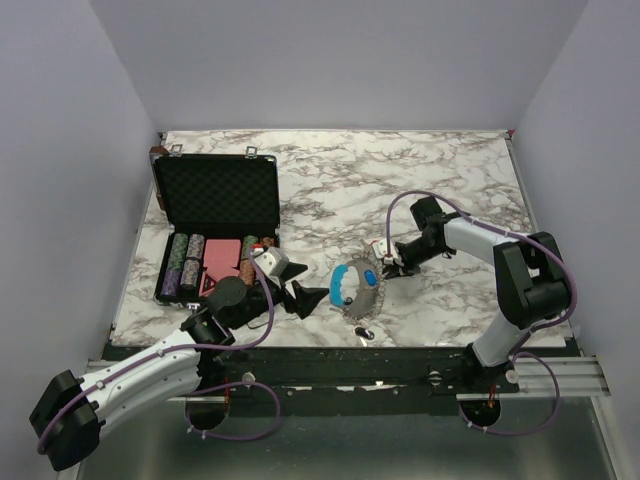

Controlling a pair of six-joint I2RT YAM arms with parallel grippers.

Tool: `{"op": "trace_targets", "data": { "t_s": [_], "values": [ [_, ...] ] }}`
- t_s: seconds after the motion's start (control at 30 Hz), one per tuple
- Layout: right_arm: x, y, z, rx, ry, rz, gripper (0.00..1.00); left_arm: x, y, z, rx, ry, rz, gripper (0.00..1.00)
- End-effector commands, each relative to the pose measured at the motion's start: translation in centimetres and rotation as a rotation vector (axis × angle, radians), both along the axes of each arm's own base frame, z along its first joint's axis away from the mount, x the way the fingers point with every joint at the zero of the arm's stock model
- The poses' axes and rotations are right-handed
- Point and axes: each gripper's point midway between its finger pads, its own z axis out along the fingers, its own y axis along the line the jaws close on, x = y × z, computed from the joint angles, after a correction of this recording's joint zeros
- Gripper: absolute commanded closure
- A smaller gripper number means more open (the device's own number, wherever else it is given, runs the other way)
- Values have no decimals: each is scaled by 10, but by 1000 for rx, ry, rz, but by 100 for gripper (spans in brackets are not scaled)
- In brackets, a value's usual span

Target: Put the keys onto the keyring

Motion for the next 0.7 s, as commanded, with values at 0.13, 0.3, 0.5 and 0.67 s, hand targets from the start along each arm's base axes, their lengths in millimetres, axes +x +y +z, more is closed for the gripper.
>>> {"op": "trace_targets", "data": {
  "t_s": [0.13,0.3,0.5,0.67],
  "values": [
    [9,7,0,22,-3,-22,71,2,0,3,-9,-4,3,7],
    [5,5,1,15,-4,-9,66,1,0,2,-9,-2,0,7],
    [4,3,1,4,-10,11,66,0,0,2,-9,-2,-2,7],
    [9,2,3,-6,-20,1,65,0,1,2,-9,-2,0,7]
  ]
}}
